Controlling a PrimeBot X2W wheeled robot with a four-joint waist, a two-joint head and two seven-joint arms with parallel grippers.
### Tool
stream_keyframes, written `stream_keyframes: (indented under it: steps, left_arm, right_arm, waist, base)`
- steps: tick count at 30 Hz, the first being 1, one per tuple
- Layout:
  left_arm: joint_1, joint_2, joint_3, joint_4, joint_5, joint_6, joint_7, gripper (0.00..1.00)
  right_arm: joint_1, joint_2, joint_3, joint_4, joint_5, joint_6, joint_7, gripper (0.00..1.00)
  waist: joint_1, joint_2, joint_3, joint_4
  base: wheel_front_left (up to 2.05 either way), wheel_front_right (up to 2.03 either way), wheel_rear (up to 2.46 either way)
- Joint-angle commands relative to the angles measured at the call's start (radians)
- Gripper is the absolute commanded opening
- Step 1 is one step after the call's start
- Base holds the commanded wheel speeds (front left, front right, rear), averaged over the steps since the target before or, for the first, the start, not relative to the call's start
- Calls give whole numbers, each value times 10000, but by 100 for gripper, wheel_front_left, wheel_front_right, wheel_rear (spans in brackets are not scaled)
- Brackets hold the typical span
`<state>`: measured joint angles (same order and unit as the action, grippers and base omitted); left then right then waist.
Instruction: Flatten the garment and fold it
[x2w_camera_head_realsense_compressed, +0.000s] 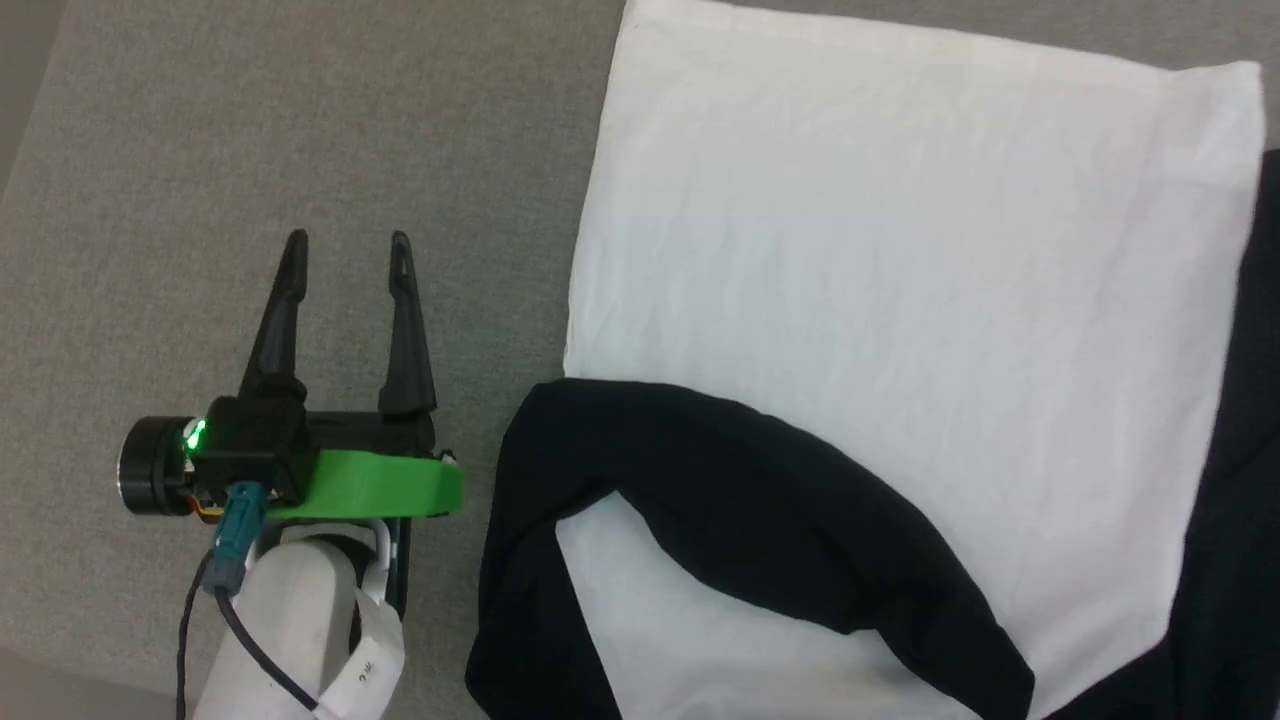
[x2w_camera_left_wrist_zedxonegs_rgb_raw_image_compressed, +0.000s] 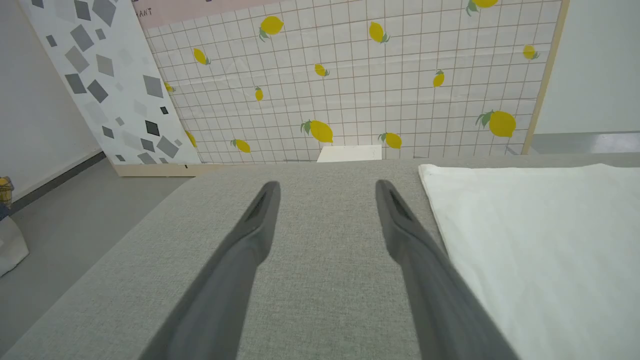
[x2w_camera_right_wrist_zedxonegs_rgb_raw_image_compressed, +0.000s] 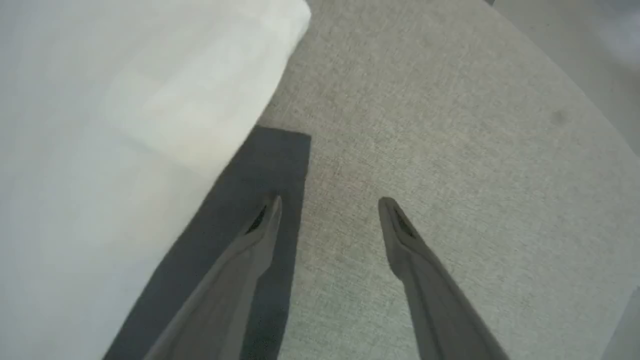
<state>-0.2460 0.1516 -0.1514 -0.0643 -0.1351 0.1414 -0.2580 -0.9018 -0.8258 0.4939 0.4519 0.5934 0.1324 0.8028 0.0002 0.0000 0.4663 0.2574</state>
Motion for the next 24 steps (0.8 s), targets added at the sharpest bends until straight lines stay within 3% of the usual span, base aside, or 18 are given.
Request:
stream_keyframes:
  steps: [1, 4, 5, 6, 13, 24]
  left_arm:
    - [-196, -101, 119, 50, 171, -115, -37, 100]
    - [-198, -225, 295, 151, 299, -286, -37, 100]
    - [-184, -263, 362, 191, 344, -343, -37, 100]
    - [-168, -296, 423, 233, 389, -396, -37, 100]
    - [53, -461, 738, 489, 576, -647, -37, 100]
    - [1123, -440, 1405, 647, 810, -773, -38, 100]
  right_arm:
    - [122, 110, 165, 185, 126, -17, -61, 100]
    - [422, 171, 543, 497, 339, -17, 10, 100]
    - [522, 203, 633, 583, 516, -17, 42, 44]
    - [572, 203, 687, 630, 636, -17, -38, 0]
    - [447, 144, 484, 1031, 658, -17, -1559, 0]
    - [976, 147, -29, 1201, -590, -17, -4964, 0]
  waist:
    - [-2, 0, 478, 361]
    - [-2, 0, 456, 293]
    - [-2, 0, 406, 252]
    - [-2, 0, 340, 199]
    - [-2, 0, -499, -229]
    - [-2, 0, -2426, -1237]
  base:
    - [0, 0, 0]
    - [0, 0, 0]
    - [0, 0, 0]
    - [0, 0, 0]
    - [0, 0, 0]
    - [0, 0, 0]
